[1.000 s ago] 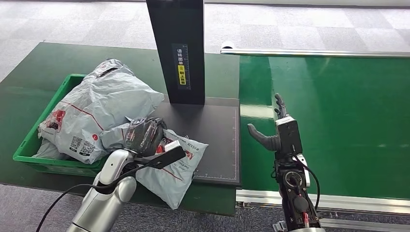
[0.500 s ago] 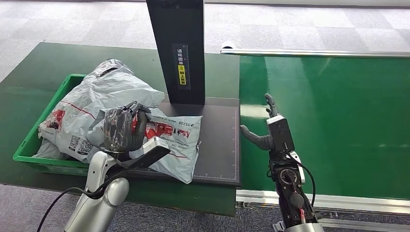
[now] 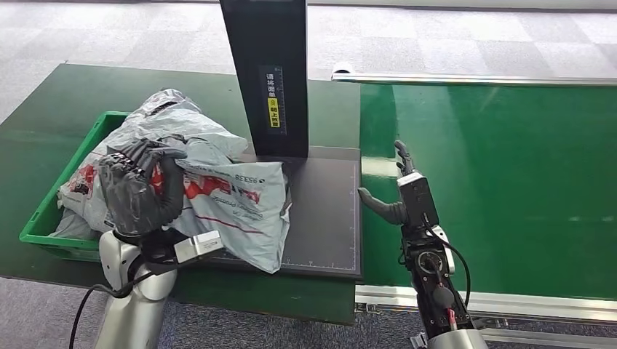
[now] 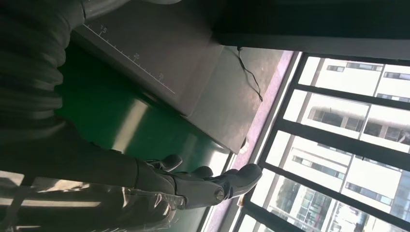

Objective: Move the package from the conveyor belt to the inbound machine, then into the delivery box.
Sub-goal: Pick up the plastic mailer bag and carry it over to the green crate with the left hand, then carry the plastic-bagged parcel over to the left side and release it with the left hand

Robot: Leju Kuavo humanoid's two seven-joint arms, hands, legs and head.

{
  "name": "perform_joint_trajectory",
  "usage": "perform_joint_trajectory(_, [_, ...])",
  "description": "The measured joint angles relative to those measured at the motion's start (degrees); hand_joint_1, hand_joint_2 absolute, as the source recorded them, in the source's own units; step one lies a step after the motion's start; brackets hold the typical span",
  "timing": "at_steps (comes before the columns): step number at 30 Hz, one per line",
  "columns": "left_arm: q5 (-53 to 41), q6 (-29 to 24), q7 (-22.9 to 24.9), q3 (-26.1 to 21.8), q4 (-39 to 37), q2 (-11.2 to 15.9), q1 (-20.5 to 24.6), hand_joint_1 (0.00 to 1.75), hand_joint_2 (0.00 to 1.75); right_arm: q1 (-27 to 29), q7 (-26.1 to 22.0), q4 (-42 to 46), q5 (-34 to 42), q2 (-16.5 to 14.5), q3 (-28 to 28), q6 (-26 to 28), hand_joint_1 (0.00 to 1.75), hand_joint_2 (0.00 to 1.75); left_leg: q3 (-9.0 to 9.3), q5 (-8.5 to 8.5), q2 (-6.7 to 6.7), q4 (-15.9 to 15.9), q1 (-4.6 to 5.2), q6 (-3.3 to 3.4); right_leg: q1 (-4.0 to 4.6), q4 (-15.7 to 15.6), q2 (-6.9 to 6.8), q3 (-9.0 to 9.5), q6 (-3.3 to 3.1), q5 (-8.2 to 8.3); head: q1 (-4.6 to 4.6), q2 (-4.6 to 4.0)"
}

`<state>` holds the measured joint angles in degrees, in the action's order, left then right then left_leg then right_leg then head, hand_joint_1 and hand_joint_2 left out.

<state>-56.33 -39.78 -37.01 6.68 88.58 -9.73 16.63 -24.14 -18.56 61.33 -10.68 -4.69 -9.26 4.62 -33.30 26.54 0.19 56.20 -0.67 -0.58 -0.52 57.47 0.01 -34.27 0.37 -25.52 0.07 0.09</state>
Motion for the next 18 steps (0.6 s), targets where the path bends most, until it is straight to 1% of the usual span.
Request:
perform_joint_trajectory(3, [-1.5, 0.0, -2.3, -8.2, 0.2, -3.2, 3.5, 1.75, 1.75, -0.1, -0.1, -0.6, -0.2, 0.0, -0.6, 0.1, 0.0, 1.75, 0.02, -0.02, -0.03, 0.0, -0.03, 0.0, 0.02, 0.0, 0.0, 0.0, 0.0, 0.01, -0.01, 0.0])
perform_joint_trajectory(6, [-4.6, 0.0, -1.6, -13.9, -0.3, -5.1, 7.8, 1.75, 1.75, -0.3, -0.1, -0.9, -0.2, -0.1, -1.0, 0.1, 0.0, 1.75, 0.02, -0.05, -0.04, 0.0, -0.04, -0.01, 0.04, 0.0, -0.01, 0.01, -0.01, 0.02, -0.01, 0.0])
perform_joint_trajectory(9, [-7.8, 0.0, 0.3, -18.1, -1.6, -6.0, 12.1, 1.75, 1.75, -0.3, 0.2, -0.9, -0.1, -0.1, -1.4, 0.1, 0.0, 1.75, 0.02, -0.05, -0.02, 0.0, -0.05, -0.01, 0.04, 0.0, 0.0, 0.01, -0.01, 0.02, 0.01, 0.0])
perform_joint_trajectory(12, [-10.6, 0.0, 2.5, -21.9, -3.7, -6.3, 16.3, 1.75, 1.75, -0.4, 0.3, -0.9, 0.0, -0.1, -1.8, 0.1, 0.0, 1.75, 0.01, -0.05, -0.03, 0.0, -0.04, -0.01, 0.04, 0.0, 0.0, 0.01, 0.0, 0.02, 0.0, 0.0])
perform_joint_trajectory(14, [-13.7, 0.0, 6.2, -24.1, -5.8, -6.0, 18.8, 1.75, 1.75, -0.4, 0.3, -0.9, 0.1, -0.1, -2.1, 0.1, 0.0, 1.75, 0.0, -0.04, -0.03, 0.0, -0.04, -0.01, 0.04, 0.0, 0.0, 0.0, 0.0, 0.02, 0.0, 0.0])
perform_joint_trajectory(15, [-16.1, 0.0, 9.6, -25.0, -7.4, -5.5, 20.1, 1.75, 1.75, -0.4, 0.3, -0.9, 0.1, -0.1, -2.2, 0.1, 0.0, 1.75, 0.0, -0.04, -0.03, 0.0, -0.04, -0.01, 0.04, 0.0, 0.0, 0.0, 0.0, 0.01, 0.0, 0.0])
perform_joint_trajectory(18, [-24.6, 0.0, 23.4, -26.0, -14.2, -2.5, 23.9, 1.75, 1.75, -1.0, 0.3, -1.2, 0.3, -0.1, -2.6, 0.1, 0.0, 1.75, 0.01, -0.04, 0.01, 0.0, -0.05, -0.01, 0.05, 0.0, 0.0, 0.0, -0.01, 0.02, 0.01, 0.0])
